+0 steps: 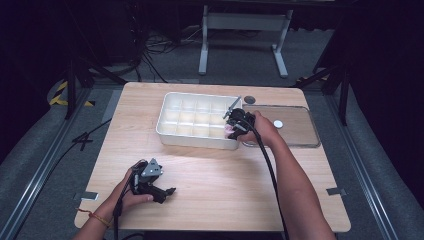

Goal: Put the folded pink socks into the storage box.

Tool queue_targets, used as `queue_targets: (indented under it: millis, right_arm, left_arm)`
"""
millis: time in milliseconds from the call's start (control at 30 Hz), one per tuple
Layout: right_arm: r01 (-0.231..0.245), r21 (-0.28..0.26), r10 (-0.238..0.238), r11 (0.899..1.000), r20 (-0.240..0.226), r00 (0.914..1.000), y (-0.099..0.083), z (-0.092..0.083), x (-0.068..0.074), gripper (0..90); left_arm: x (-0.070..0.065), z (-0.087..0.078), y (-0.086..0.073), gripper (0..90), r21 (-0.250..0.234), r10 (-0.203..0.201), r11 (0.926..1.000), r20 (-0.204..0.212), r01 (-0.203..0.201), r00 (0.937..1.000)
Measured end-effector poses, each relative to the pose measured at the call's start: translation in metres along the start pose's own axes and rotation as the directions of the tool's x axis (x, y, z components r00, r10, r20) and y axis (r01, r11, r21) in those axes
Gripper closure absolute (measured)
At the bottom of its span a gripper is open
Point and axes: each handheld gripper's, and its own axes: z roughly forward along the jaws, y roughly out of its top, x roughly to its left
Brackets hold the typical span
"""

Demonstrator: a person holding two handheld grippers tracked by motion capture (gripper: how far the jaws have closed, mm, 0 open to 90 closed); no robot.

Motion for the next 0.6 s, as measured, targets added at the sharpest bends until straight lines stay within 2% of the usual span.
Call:
queue_targets:
  millis: [67,167,267,367,467,533,567,600]
  right_arm:
    - [0.007,-0.004,-0.007,1.000,0.003,1.0000,0.000,-0.002,0.000,61.7]
    - [-0.007,-0.036,0.007,0.999,0.017,0.9998,-0.002,-0.010,0.001,55.5]
    - [-0.020,-0.060,0.022,0.998,0.030,0.9993,-0.002,-0.018,0.001,54.0]
    - [-0.041,-0.109,0.044,0.993,0.024,0.9987,-0.002,-0.027,0.001,53.7]
    - [-0.054,-0.155,0.059,0.986,0.029,0.9978,-0.001,-0.031,0.001,61.0]
    - [-0.052,-0.153,0.056,0.987,0.022,0.9982,0.000,-0.029,0.002,62.4]
    - [-0.061,-0.130,0.068,0.990,0.049,0.9965,0.002,-0.024,0.003,64.4]
    - [-0.061,-0.130,0.068,0.990,0.049,0.9965,0.002,-0.024,0.003,64.4]
  left_arm:
    - [0.000,0.000,0.000,6.2,-0.002,-0.003,1.0000,0.000,0.003,1.0000]
    - [0.000,0.000,0.000,5.9,0.001,-0.003,1.0000,0.002,0.003,1.0000]
    - [0.000,0.000,0.000,5.8,0.000,-0.004,1.0000,0.002,0.004,1.0000]
    - [0.000,0.000,0.000,5.8,-0.003,-0.003,1.0000,0.001,0.003,1.0000]
    - [0.000,0.001,0.000,5.8,-0.002,-0.003,1.0000,0.001,0.003,1.0000]
    - [0.000,0.000,0.000,5.8,0.000,-0.002,1.0000,0.002,0.002,1.0000]
    - [0.000,0.000,0.000,5.8,0.000,-0.003,1.0000,0.002,0.003,1.0000]
    - [0.000,0.000,0.000,5.8,0.000,-0.003,1.0000,0.002,0.003,1.0000]
